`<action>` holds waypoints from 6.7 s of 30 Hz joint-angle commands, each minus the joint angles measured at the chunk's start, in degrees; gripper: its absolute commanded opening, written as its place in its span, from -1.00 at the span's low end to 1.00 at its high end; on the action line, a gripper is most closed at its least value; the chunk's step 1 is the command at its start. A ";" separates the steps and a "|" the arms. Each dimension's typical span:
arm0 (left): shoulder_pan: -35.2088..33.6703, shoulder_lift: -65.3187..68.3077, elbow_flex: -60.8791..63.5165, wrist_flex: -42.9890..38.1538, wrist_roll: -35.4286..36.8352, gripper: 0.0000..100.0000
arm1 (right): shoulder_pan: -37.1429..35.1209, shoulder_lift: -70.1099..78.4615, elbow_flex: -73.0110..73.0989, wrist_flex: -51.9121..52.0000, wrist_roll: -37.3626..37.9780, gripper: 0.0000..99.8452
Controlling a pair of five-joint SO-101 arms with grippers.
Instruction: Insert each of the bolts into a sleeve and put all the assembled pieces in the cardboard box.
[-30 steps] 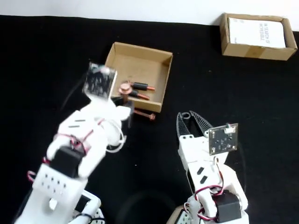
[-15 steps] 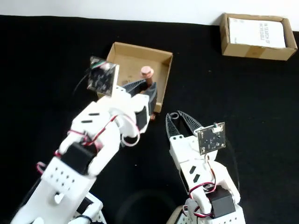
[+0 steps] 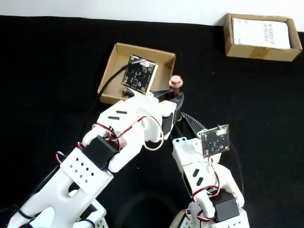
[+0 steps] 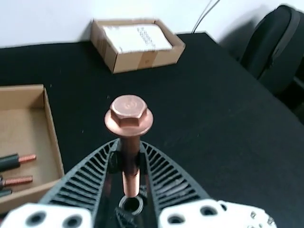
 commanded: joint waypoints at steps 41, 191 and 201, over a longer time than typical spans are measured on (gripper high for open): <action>0.66 7.87 0.13 1.05 7.56 -0.98 | -0.04 -0.40 -0.66 -1.36 0.53 -0.99; -69.05 -58.68 59.65 15.38 -13.45 -0.98 | -21.14 138.24 -102.73 19.91 23.74 -0.70; -68.97 -59.38 59.65 15.30 -13.45 -0.98 | -16.75 144.13 -102.73 17.10 23.65 -0.70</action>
